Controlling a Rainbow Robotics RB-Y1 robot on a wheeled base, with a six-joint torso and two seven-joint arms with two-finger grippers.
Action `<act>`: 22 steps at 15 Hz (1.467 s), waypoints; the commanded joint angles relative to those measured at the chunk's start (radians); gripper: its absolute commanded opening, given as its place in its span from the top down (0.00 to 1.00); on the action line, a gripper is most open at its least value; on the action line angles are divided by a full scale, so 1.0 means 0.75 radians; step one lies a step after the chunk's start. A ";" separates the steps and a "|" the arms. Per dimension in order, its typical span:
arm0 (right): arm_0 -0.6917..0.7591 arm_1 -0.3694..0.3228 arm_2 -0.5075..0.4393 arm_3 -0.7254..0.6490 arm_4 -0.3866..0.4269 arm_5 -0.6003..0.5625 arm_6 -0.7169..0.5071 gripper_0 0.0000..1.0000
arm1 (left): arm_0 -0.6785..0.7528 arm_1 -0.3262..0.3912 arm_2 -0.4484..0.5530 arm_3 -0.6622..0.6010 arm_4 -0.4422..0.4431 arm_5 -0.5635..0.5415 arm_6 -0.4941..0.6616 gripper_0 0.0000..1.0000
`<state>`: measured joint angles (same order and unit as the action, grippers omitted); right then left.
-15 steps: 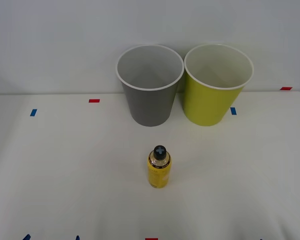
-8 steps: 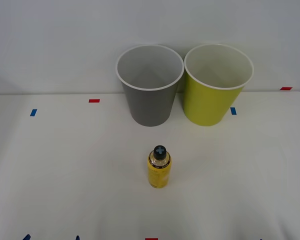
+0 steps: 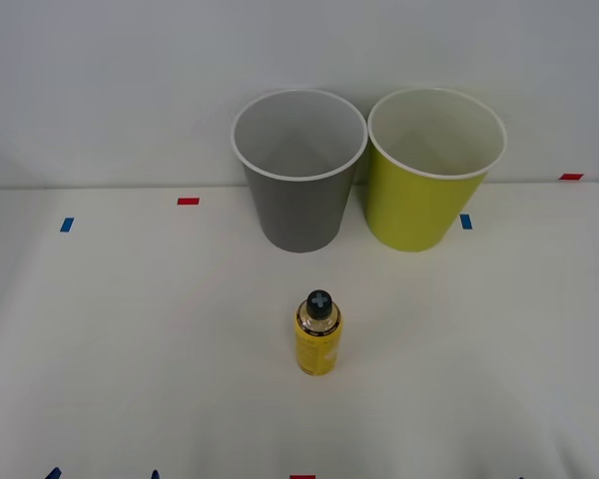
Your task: Put cans in the gray bin and PET bottles in the light green bin.
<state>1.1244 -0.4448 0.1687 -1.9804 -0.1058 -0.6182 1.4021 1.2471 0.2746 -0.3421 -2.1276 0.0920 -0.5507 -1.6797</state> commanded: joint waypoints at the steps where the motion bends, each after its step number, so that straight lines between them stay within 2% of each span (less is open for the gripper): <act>1: 0.000 0.000 0.000 0.000 0.000 0.000 0.000 0.00 | 0.000 0.000 0.000 0.000 0.000 0.000 0.000 0.00; 7: 0.000 0.000 0.000 0.000 0.000 0.000 0.000 0.00 | 0.000 0.000 0.000 0.000 0.000 0.000 0.000 0.00; 8: 0.000 0.000 0.000 0.000 0.000 0.000 0.000 0.00 | -0.008 0.002 -0.006 0.049 0.002 -0.002 0.002 0.00; 11: 0.000 0.000 0.000 0.000 0.000 0.000 0.000 0.00 | -0.063 0.117 0.025 0.076 0.008 -0.092 0.010 0.00; 13: 0.000 0.000 0.000 0.000 0.000 0.000 0.000 0.00 | -0.131 0.184 0.088 0.094 0.006 -0.096 0.012 0.00; 14: 0.000 0.000 0.000 0.000 0.000 0.000 0.000 0.00 | -0.182 0.219 0.078 0.123 0.008 -0.110 0.018 0.00; 19: 0.000 0.000 0.000 0.000 0.000 0.000 0.000 0.00 | -0.479 0.425 -0.067 0.221 0.055 -0.117 0.039 0.00; 22: 0.000 0.000 0.000 0.000 0.000 0.000 0.000 0.00 | -0.661 0.534 -0.186 0.264 0.139 -0.112 0.041 0.00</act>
<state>1.1243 -0.4447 0.1687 -1.9803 -0.1060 -0.6183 1.4021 0.7976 0.6443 -0.4484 -1.9494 0.1765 -0.6369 -1.6500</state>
